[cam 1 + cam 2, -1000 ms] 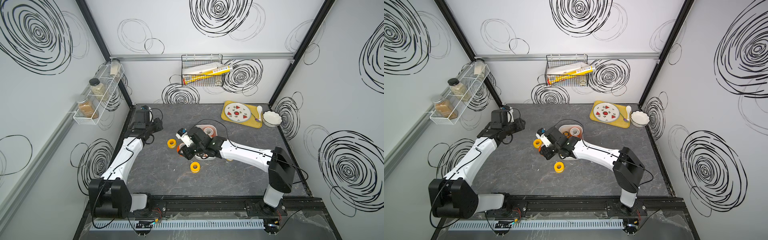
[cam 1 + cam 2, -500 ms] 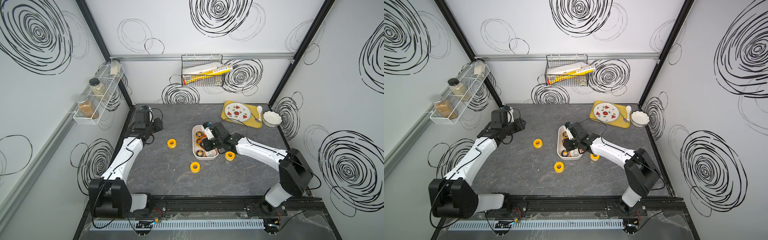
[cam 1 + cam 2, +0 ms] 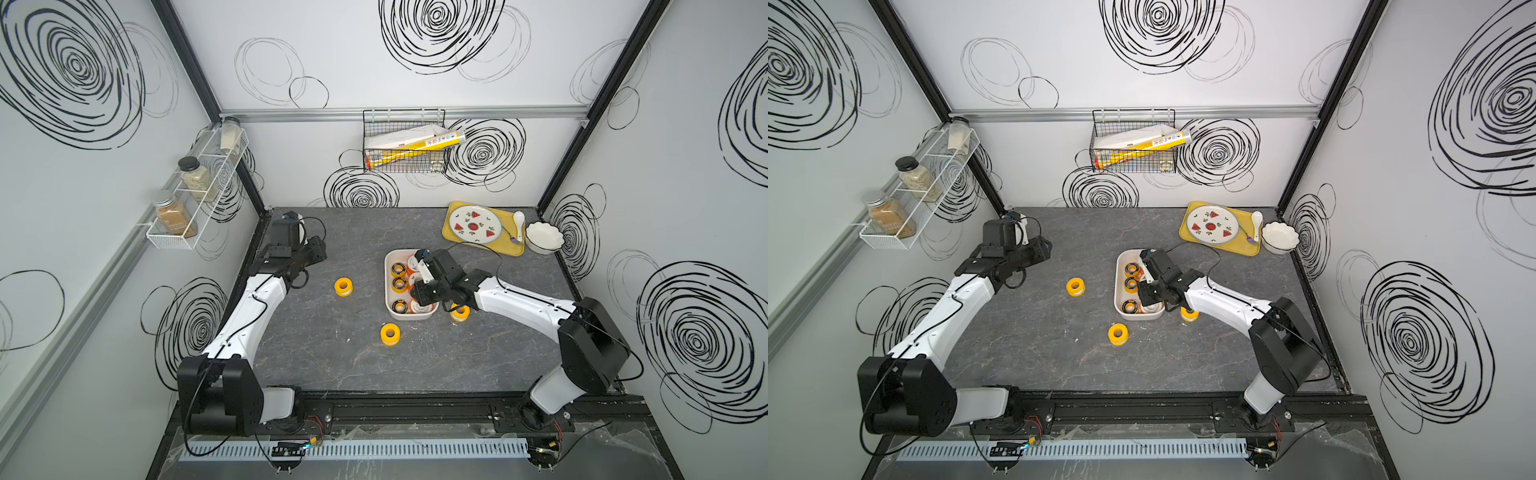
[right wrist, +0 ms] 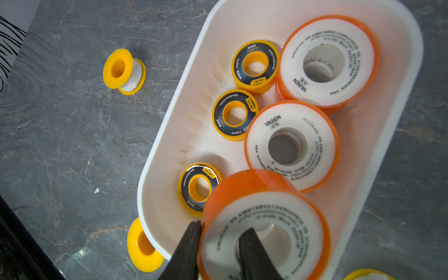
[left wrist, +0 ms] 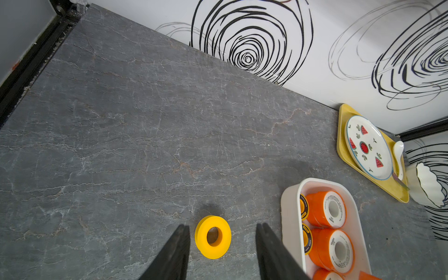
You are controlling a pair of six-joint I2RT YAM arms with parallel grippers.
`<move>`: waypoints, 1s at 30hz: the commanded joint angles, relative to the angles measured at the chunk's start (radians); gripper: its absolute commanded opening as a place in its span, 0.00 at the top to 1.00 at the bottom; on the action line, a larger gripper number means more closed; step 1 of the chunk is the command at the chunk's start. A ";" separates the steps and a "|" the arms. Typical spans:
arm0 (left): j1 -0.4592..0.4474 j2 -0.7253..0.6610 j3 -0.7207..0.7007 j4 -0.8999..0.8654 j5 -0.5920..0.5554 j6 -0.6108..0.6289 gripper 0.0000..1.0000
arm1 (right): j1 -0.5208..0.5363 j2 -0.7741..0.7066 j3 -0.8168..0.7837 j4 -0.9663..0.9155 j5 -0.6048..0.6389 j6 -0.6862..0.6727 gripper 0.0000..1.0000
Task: Put the sealing tape into the storage box
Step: Place the sealing tape in the storage box.
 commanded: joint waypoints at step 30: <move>0.031 0.018 -0.006 0.043 0.043 -0.009 0.49 | 0.068 0.123 0.084 -0.143 0.146 -0.041 0.68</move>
